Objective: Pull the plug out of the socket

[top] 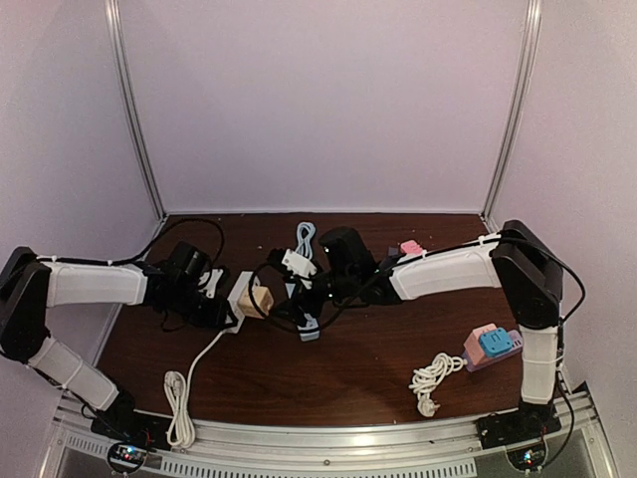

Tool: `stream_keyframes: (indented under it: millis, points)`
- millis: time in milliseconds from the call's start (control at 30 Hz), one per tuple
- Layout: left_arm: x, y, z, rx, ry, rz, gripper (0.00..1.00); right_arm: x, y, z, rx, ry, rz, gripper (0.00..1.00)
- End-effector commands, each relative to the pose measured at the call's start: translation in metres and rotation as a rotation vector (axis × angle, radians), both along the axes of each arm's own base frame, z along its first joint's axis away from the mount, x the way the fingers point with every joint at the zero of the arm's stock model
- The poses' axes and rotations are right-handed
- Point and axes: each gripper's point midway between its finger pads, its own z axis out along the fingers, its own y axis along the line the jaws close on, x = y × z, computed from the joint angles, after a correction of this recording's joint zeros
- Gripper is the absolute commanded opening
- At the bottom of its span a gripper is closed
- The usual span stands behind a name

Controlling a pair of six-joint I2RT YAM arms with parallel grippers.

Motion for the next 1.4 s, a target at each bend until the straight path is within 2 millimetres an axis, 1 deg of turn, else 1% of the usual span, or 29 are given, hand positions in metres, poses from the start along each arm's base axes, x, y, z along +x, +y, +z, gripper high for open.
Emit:
stream_keyframes:
  millis: [0,100,267,433,567,700,767,833,867,900,933,1000,1067,1100,1233,1267,1367]
  points:
    - [-0.008,-0.023,0.028,-0.149,-0.069,-0.009,0.00,-0.003,0.006,0.003,0.032,0.039,-0.019,0.97]
    - [-0.015,-0.024,0.026,-0.168,-0.069,-0.008,0.00,-0.005,0.014,-0.003,0.027,0.079,-0.037,0.98]
    - [-0.019,-0.031,0.028,-0.202,-0.078,-0.027,0.00,-0.005,0.026,-0.011,0.026,0.099,-0.088,0.99]
    - [-0.020,-0.040,0.037,-0.254,-0.108,-0.052,0.00,-0.002,0.030,-0.010,0.051,0.108,-0.106,0.97]
    - [-0.021,-0.047,0.045,-0.301,-0.129,-0.083,0.00,0.002,0.031,-0.013,0.042,0.095,-0.111,0.96]
    - [-0.025,-0.051,0.052,-0.327,-0.140,-0.114,0.00,0.002,0.032,-0.008,0.053,0.083,-0.107,0.92]
    - [-0.026,-0.050,0.051,-0.321,-0.137,-0.118,0.00,0.001,0.033,-0.007,0.056,0.084,-0.097,0.88]
    - [-0.028,-0.052,0.050,-0.331,-0.128,-0.125,0.00,-0.001,0.032,-0.005,0.061,0.087,-0.087,0.79]
    - [-0.028,-0.054,0.052,-0.349,-0.127,-0.128,0.00,-0.002,0.032,-0.005,0.061,0.088,-0.085,0.74]
    - [-0.028,-0.057,0.054,-0.371,-0.127,-0.131,0.00,-0.003,0.031,-0.007,0.056,0.090,-0.081,0.64]
    - [-0.029,-0.058,0.054,-0.386,-0.119,-0.130,0.00,-0.003,0.030,-0.008,0.050,0.092,-0.080,0.58]
    - [-0.026,-0.058,0.052,-0.378,-0.115,-0.117,0.00,-0.004,0.028,-0.009,0.043,0.088,-0.085,0.45]
    - [-0.022,-0.054,0.045,-0.338,-0.097,-0.100,0.00,-0.003,0.023,-0.007,0.037,0.079,-0.100,0.32]
    - [-0.021,-0.052,0.040,-0.320,-0.083,-0.088,0.00,-0.003,0.021,-0.008,0.030,0.077,-0.106,0.28]
    - [-0.013,-0.041,0.022,-0.295,-0.021,-0.014,0.00,-0.002,0.014,-0.003,0.013,0.069,-0.128,0.20]
    - [-0.012,-0.039,0.017,-0.295,0.001,0.004,0.00,-0.002,0.013,-0.001,0.012,0.067,-0.135,0.19]
    - [-0.007,-0.036,0.013,-0.321,0.026,0.047,0.00,-0.001,0.008,0.005,0.015,0.060,-0.155,0.18]
